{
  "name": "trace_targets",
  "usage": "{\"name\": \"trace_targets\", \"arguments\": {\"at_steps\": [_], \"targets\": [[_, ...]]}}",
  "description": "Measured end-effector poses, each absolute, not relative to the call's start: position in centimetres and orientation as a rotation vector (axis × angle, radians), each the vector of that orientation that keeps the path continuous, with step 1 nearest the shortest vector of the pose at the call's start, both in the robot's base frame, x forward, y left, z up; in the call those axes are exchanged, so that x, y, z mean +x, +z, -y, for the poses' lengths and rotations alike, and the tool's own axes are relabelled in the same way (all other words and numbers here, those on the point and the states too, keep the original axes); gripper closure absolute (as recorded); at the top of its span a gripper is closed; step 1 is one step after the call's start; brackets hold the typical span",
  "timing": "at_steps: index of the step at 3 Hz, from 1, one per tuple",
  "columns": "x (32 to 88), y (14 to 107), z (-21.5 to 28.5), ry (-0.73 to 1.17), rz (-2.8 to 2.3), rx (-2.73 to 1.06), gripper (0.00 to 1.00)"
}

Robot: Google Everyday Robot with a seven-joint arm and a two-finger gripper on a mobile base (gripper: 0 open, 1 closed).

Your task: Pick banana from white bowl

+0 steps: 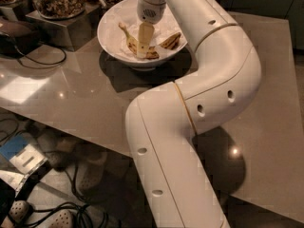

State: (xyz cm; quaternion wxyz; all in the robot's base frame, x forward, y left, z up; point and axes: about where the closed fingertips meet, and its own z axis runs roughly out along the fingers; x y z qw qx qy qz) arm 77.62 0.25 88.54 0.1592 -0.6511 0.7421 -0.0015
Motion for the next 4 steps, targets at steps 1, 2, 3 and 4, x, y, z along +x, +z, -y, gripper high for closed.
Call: {"name": "trace_targets", "arguments": {"at_steps": [1,2,3,4], "targets": [[77.6,88.6,-0.1,0.02,-2.099,-1.857,0.0],[76.9,89.1,0.3,0.034,-2.079,-1.889,0.0],[76.5,89.2,0.3,0.04,-2.071,-1.915,0.14],[76.4,89.2,0.2,0.04,-2.071,-1.917,0.34]]}}
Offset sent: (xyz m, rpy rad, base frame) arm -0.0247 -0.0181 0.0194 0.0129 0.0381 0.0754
